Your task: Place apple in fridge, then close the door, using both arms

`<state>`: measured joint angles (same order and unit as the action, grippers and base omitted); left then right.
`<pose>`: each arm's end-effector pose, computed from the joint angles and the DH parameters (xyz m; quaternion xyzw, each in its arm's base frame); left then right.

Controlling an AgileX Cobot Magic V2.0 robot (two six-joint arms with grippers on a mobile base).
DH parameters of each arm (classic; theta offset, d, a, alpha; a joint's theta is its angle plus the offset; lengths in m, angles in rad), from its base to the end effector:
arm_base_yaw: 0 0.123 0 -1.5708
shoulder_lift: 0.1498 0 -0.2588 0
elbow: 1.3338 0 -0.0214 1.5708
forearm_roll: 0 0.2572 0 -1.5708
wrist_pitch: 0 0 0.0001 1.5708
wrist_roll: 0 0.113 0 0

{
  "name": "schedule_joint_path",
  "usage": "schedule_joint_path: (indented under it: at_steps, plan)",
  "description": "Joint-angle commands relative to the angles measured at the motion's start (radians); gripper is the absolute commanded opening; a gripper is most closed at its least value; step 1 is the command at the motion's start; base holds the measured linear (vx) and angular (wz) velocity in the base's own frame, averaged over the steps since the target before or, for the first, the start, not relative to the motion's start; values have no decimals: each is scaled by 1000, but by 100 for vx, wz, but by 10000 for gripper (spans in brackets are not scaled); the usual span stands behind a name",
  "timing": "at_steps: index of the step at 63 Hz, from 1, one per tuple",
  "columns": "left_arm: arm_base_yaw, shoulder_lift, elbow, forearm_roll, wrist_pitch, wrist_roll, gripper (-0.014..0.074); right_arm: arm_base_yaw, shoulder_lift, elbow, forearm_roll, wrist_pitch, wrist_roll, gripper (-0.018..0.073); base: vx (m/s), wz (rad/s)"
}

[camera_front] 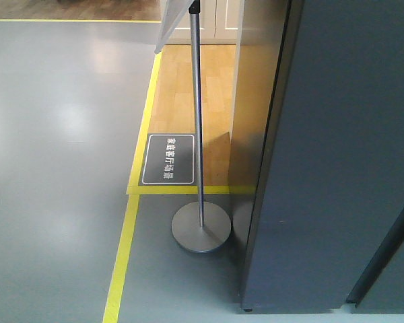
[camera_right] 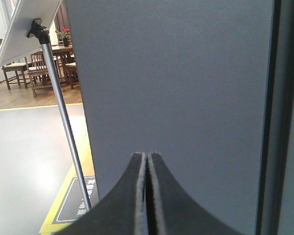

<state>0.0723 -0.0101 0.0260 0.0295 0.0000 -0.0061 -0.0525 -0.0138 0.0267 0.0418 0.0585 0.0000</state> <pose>0.1112 0.0081 0.2067 -0.0167 0.6813 0.0350 0.7310 0.1113 -0.0056 0.2002 0.0322 0.7007 -0.0030 0.7127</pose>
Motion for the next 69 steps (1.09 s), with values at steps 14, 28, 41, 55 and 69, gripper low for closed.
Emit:
schedule_joint_path:
  at_steps: [14, 28, 41, 55, 69]
  plan:
    - [2, -15, 21, -6, -81, -9, -6, -5, -13, 15, -42, -65, 0, -3, 0, 0]
    - [2, -15, 21, -6, -81, -9, -6, -5, -13, 15, -34, -59, 0, -3, 0, 0]
    - [2, -15, 21, -6, -81, -9, -6, -5, -13, 14, -34, -50, 0, -3, 0, 0]
    - [2, -15, 21, -6, -81, -9, -6, -5, -13, 14, -34, -47, 0, -3, 0, 0]
    - [2, -15, 21, -6, -81, -9, -6, -5, -13, 14, -34, -47, 0, -3, 0, 0]
